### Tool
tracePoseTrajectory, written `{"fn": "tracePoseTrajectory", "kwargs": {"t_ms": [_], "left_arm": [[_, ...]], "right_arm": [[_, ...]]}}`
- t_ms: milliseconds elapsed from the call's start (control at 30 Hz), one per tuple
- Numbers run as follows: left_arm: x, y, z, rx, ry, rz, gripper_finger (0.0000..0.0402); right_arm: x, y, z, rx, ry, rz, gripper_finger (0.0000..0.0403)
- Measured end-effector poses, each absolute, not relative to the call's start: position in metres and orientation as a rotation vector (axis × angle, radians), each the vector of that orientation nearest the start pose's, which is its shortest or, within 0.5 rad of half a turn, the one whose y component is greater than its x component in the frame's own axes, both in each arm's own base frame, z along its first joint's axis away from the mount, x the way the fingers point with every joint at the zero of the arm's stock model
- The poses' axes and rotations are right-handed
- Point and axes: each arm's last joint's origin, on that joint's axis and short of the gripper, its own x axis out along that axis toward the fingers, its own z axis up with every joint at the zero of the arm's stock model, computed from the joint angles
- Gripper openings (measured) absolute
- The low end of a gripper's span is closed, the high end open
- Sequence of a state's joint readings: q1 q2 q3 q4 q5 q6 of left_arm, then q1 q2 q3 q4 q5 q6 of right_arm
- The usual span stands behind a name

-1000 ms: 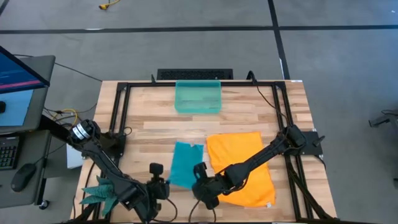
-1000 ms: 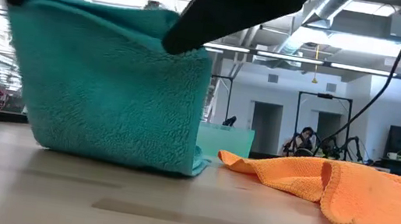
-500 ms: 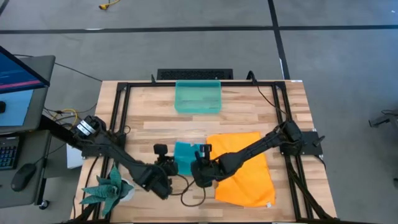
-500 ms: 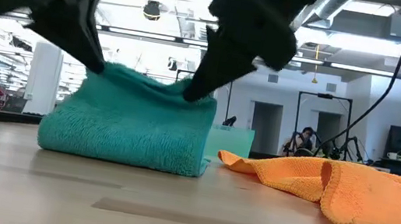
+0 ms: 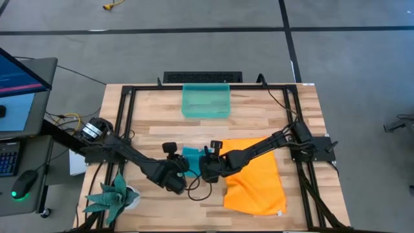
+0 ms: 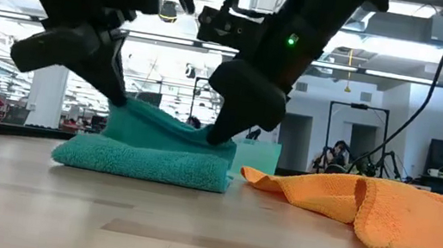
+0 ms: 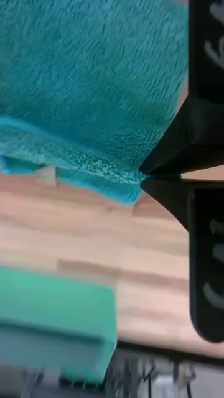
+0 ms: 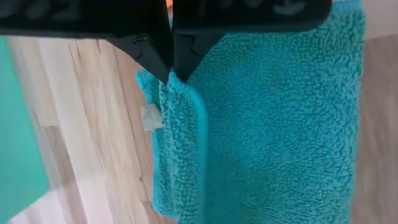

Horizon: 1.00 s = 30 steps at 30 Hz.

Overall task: Roll microfiber towels into tight, uniform cylinder then place into a basket
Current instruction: Roll the blue microfiber cloth

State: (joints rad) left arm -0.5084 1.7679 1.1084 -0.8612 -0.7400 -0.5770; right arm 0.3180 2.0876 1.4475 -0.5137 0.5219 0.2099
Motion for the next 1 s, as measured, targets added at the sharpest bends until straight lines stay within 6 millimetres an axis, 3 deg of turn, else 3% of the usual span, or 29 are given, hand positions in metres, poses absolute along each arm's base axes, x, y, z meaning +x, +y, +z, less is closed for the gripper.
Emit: {"fn": "tracePoseTrajectory", "kwargs": {"t_ms": [233, 400, 700, 1000], "left_arm": [[0.2813, -0.1288, 0.1698, 0.370, 1.128, 0.470, 0.0003], [0.2829, -0.1274, 0.1699, 0.361, 1.122, 0.474, 0.0035], [0.2834, -0.1276, 0.1699, 0.349, 1.114, 0.478, 0.0108], [0.2819, -0.1306, 0.1698, 0.337, 1.109, 0.479, 0.0122]], "right_arm": [[0.4023, 0.1219, 0.1495, -0.272, 1.027, -0.275, 0.0014], [0.4019, 0.1227, 0.1492, -0.257, 1.033, -0.266, 0.0012], [0.4033, 0.1183, 0.1491, -0.245, 1.032, -0.280, 0.0043], [0.4038, 0.1173, 0.1492, -0.257, 1.033, -0.276, 0.0112]]}}
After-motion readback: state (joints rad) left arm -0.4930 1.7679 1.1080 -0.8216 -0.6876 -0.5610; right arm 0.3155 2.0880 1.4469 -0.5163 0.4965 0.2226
